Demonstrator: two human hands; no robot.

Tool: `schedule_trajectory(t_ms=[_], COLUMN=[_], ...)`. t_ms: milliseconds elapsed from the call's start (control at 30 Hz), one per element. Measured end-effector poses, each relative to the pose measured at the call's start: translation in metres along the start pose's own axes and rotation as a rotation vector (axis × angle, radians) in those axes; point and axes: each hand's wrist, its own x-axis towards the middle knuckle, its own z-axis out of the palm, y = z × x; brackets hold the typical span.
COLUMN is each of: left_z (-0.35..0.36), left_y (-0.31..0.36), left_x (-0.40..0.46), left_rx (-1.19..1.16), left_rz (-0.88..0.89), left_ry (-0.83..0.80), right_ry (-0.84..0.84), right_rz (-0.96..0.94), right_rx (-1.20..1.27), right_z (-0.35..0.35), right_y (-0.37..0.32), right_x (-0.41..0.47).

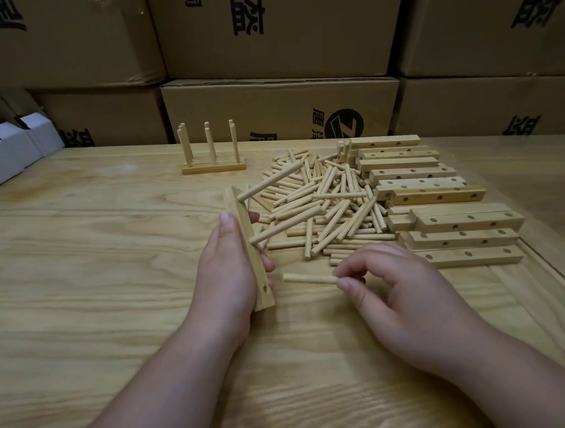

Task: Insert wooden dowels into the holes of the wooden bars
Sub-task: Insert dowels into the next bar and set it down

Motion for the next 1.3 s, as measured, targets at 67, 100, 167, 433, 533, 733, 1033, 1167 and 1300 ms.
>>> schedule_trajectory(t_ms=[67,100,167,433,533,733,1033,1167,1300], left_z=[0.001,0.001,0.001,0.002,0.002,0.003,0.002,0.002,0.003], left_y=[0.000,0.000,0.000,-0.004,-0.004,-0.005,-0.007,-0.006,-0.005], left_x=[-0.001,-0.002,-0.003,-0.004,-0.004,-0.006,-0.006,-0.006,-0.007], left_rx=[0.032,0.059,0.110,0.182,0.183,0.181,0.166,0.169,0.171], left_rz=[0.015,0.027,0.056,0.089,0.089,0.135,0.134,0.120,0.124], left_ry=[0.014,0.023,0.033,0.042,0.043,0.037,0.042,0.050,0.055], right_ry=[-0.008,-0.010,-0.013,-0.071,-0.090,-0.040,0.061,0.138,0.133], right_rz=[-0.028,-0.036,-0.050,-0.104,-0.123,-0.201,-0.198,0.080,0.263], right_rx=[0.000,0.001,0.007,0.052,0.088,0.106,0.156,0.346,0.536], right_z=[0.000,0.000,0.000,0.001,-0.001,-0.003,0.003,0.007,0.012], right_y=[-0.002,-0.003,-0.004,-0.005,-0.006,-0.011,-0.017,-0.016,-0.015], right_x=[0.000,0.000,0.000,0.001,0.001,0.000,0.000,-0.001,0.002])
